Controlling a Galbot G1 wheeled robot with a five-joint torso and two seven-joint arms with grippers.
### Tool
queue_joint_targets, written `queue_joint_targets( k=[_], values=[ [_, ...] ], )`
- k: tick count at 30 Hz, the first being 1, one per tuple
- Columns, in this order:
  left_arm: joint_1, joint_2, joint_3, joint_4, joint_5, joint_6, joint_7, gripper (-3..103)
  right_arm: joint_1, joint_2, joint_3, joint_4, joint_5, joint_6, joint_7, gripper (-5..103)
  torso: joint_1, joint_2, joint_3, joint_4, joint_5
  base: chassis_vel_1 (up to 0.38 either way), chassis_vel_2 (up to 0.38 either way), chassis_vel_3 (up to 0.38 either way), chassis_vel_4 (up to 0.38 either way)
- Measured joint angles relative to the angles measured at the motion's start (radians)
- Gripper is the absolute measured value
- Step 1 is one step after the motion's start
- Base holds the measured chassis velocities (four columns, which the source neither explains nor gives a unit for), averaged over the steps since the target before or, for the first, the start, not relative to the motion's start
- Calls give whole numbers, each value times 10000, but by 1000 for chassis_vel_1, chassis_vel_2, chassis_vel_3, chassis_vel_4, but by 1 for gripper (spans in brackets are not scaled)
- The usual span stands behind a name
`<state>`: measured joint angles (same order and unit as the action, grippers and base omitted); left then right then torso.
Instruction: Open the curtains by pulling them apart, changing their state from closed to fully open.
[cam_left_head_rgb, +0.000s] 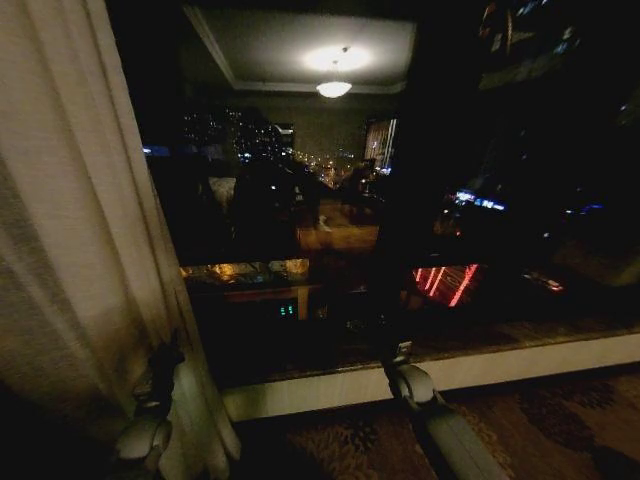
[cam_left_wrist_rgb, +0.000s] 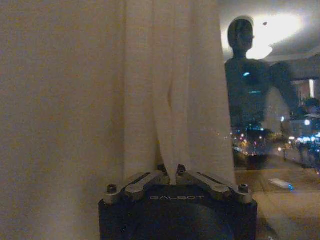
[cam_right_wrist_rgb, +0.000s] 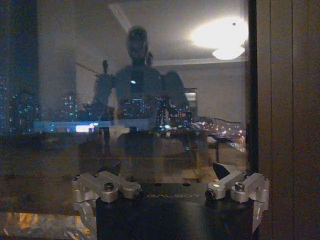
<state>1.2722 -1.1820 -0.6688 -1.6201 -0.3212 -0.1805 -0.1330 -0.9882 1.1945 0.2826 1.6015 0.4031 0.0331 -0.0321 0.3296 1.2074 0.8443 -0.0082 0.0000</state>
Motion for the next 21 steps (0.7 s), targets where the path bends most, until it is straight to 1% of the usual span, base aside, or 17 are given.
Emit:
queue_joint_targets(
  k=[3,8,11,14,15,18,19,21],
  values=[
    [-11,5,0,17,1,0,3,0,0,0,0,0,0,0,0,100,0,0,0,-1,0,61,62,-86,-74],
    [-64,3,12,69,7,-8,6,0,0,0,0,-1,0,0,0,100,-1,0,-1,-1,4,173,144,-137,-158],
    [-75,-1,18,78,13,-26,6,0,0,3,-1,0,0,0,0,100,0,1,-1,3,-6,137,144,-148,-143],
    [-75,8,3,82,14,-38,-12,0,0,5,-2,0,0,0,-1,100,-1,1,-2,6,-7,105,104,-83,-62],
    [-74,23,-20,96,4,-44,-54,0,0,6,-2,1,0,0,-1,100,-1,1,-2,9,-4,54,71,9,-3],
    [-88,73,-69,147,-51,-46,-168,0,0,5,-2,0,0,0,0,100,0,1,-1,4,-2,18,10,3,-1],
    [-112,115,-102,192,-101,-45,-253,0,0,2,-2,0,0,0,0,100,0,0,0,2,4,0,0,0,0],
    [-196,264,-220,331,-304,4,-470,0,0,-1,1,0,0,0,1,100,0,-1,0,-2,2,-30,-23,7,11]
  ],
)
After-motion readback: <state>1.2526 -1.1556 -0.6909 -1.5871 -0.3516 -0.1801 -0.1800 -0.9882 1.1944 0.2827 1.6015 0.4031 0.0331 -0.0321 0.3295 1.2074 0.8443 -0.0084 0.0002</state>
